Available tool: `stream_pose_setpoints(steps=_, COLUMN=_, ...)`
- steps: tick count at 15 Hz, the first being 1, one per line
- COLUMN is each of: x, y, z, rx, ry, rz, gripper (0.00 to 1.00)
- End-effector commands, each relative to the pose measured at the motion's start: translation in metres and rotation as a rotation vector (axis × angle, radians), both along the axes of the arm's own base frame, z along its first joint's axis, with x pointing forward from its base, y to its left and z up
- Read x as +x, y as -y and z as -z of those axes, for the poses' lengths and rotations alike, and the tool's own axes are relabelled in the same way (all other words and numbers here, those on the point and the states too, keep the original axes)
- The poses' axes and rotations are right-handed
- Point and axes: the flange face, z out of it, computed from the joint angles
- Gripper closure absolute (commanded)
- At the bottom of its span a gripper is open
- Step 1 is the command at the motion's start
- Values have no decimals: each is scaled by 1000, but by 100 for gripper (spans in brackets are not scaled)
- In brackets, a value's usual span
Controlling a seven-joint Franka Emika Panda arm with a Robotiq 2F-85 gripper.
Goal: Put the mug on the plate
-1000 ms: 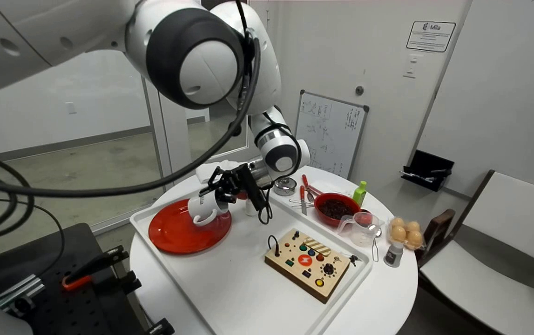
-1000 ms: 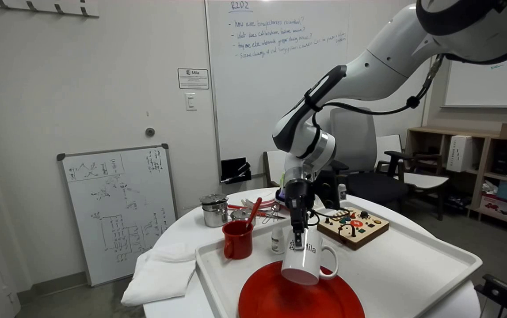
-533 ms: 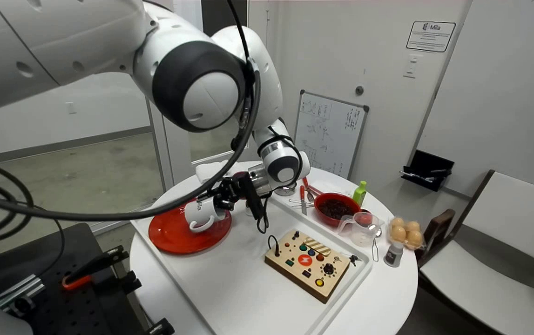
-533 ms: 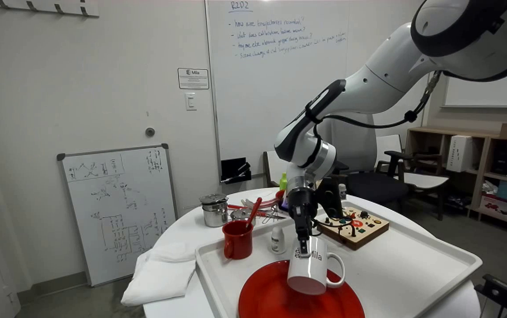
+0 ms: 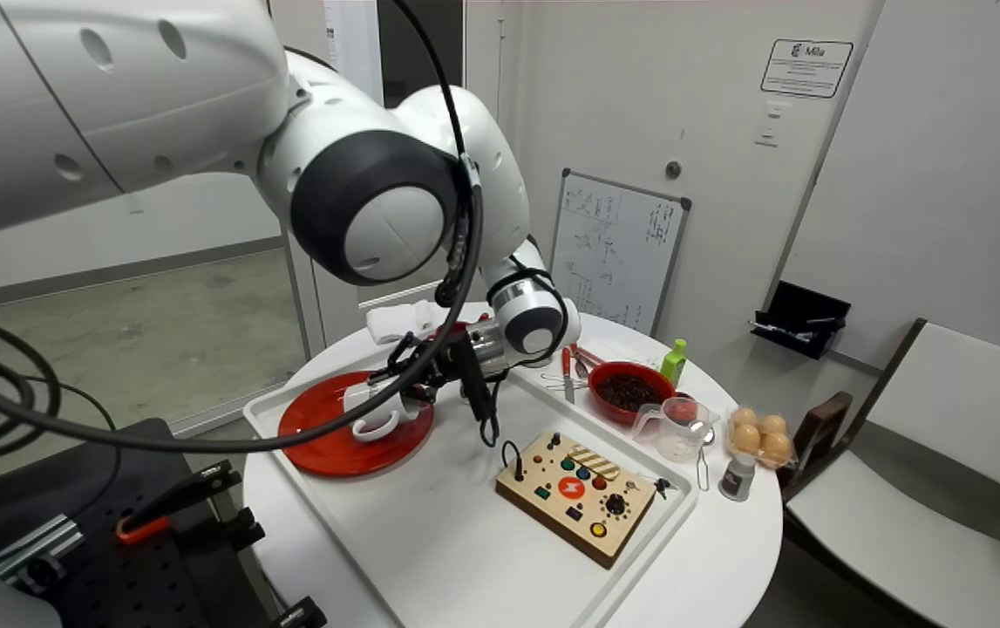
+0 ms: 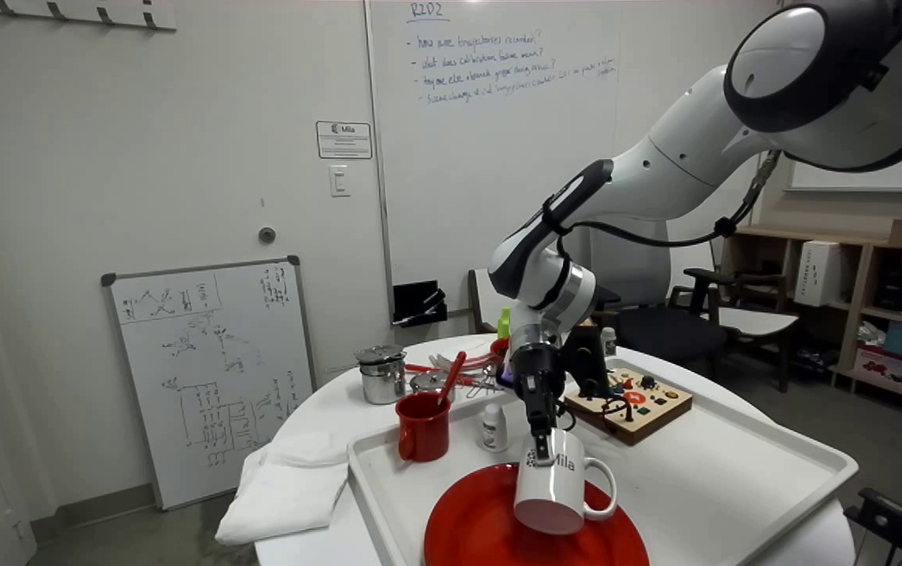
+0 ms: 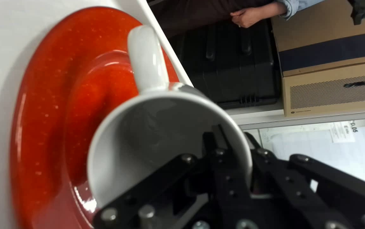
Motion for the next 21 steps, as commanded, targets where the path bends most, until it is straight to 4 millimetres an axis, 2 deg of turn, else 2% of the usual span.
stream_pose_setpoints(steps=1, x=6, y=-4, z=-4, rx=0, ry=-41, rz=-19, gripper=91)
stream_pose_setpoints(steps=16, x=8, y=-3, z=2, rx=-31, ry=-30, rz=4, gripper=90)
stream_pose_setpoints(steps=17, x=8, y=-3, z=1, rx=-31, ry=-30, rz=4, gripper=65)
stream_pose_setpoints(steps=18, x=8, y=-3, z=2, rx=-35, ry=-27, rz=7, gripper=64)
stream_pose_setpoints(steps=21, x=8, y=-2, z=4, rx=-43, ry=-24, rz=13, gripper=44)
